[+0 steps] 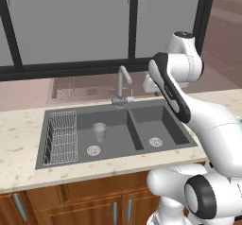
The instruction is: Move any existing items from the left basin to the right basin for drying. Then move the mug from the counter to the left basin of the sink for washing.
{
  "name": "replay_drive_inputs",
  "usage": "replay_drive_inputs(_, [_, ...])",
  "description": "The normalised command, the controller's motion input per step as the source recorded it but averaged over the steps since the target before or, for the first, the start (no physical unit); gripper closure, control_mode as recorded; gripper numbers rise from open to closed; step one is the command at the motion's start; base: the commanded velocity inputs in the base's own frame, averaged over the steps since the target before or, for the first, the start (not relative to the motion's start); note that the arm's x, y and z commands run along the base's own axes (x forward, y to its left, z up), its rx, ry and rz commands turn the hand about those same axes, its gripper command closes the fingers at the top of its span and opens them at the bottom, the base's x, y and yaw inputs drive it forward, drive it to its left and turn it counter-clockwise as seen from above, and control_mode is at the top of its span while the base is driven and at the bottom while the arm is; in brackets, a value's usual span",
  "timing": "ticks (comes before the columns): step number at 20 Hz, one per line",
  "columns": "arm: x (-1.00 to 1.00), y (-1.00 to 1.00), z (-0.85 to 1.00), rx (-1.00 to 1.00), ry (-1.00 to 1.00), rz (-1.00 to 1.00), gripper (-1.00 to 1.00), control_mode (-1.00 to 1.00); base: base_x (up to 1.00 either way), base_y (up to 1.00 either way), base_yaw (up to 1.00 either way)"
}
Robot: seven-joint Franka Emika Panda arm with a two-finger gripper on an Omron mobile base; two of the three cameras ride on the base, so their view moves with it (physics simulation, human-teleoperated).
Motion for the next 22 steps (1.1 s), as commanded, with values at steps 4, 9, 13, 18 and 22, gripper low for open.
replay_drive_inputs(4, [-0.15, 0.06, 0.00, 0.00, -0.01, 0.00, -1.00, -1.00, 0.00, 0.00, 0.00])
replay_drive_inputs(9, [-0.06, 0.28, 0.00, -0.02, -0.03, -0.01, -1.00, -1.00, 0.00, 0.00, 0.00])
replay_drive_inputs(13, [-0.03, 0.36, 0.00, -0.03, 0.00, -0.01, -1.00, -1.00, 0.00, 0.00, 0.00])
replay_drive_inputs(18, [-0.04, 0.35, -0.02, -0.04, 0.00, -0.01, -1.00, -1.00, 0.00, 0.00, 0.00])
replay_drive_inputs(22, [-0.13, 0.31, -0.09, -0.04, 0.00, 0.00, -1.00, -1.00, 0.00, 0.00, 0.00])
